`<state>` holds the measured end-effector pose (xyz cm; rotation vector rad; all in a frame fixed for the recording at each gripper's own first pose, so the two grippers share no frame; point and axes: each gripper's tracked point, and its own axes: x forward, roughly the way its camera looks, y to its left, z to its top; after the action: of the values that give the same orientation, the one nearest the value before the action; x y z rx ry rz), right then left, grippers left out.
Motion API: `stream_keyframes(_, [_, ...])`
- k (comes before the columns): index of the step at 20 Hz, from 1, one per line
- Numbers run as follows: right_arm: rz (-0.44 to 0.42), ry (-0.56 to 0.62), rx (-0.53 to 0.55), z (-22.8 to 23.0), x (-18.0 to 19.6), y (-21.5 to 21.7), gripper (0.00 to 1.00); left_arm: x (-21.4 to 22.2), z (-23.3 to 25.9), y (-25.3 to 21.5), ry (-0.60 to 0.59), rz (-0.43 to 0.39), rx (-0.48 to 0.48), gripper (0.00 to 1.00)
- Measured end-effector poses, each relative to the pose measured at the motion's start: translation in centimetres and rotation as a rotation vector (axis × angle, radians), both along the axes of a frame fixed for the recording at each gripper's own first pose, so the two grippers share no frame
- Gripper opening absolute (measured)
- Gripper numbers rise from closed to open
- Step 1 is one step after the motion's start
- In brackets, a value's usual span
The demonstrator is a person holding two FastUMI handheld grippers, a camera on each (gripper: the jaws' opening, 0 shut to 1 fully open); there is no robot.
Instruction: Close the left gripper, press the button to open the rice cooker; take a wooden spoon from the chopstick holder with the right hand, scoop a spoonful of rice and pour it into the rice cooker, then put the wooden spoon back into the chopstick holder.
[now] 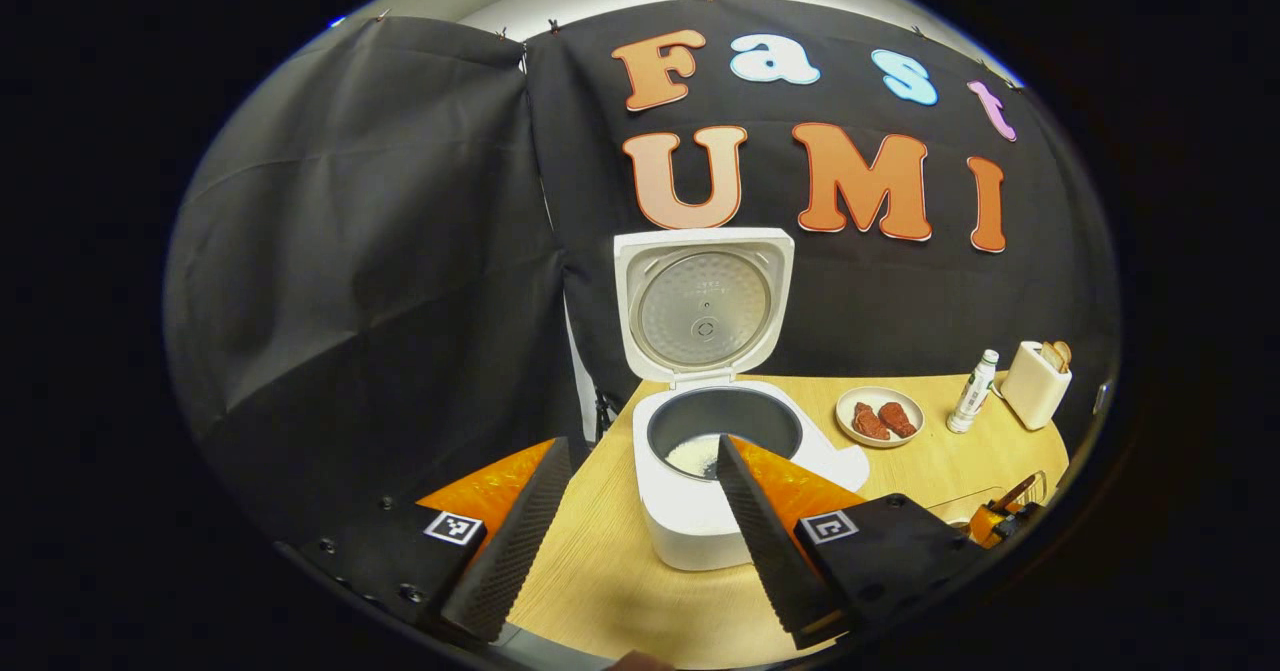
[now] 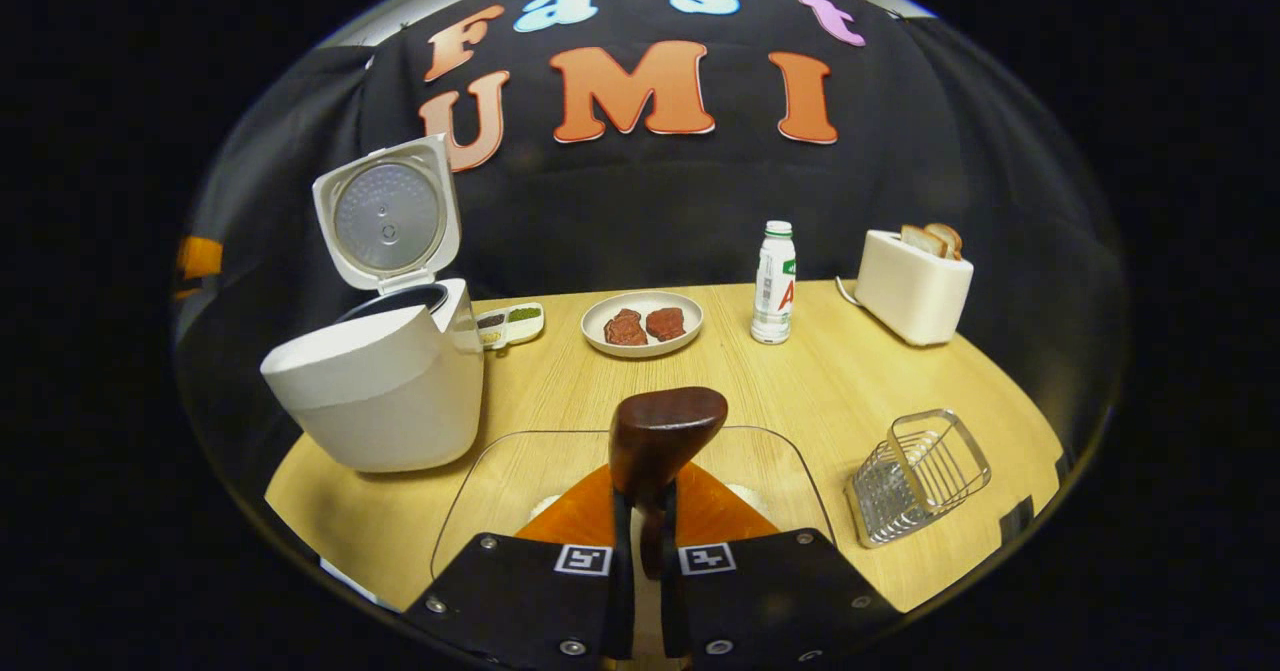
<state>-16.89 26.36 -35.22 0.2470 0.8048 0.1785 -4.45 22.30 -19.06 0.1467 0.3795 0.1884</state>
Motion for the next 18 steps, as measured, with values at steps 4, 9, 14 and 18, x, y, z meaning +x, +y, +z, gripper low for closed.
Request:
stream_keyframes(4, [-0.077,0.088,0.109,-0.1,0.1,0.4,0.1,-0.1,-0.1,0.6,0.006,-0.004,-0.005,0.99])
stream_keyframes(9, [-0.066,0.134,0.184,0.7,-0.1,2.9,0.1,-0.1,-0.7,1.5,0.015,0.01,-0.019,0.99])
stream_keyframes(14, [-0.077,0.201,0.269,0.8,0.0,3.7,0.1,-0.1,-0.8,2.2,0.011,0.031,-0.028,0.99])
stream_keyframes(18, [-0.1,0.277,0.374,0.3,-0.1,3.7,0.1,-0.1,-0.4,1.9,-0.005,0.035,-0.03,0.99])
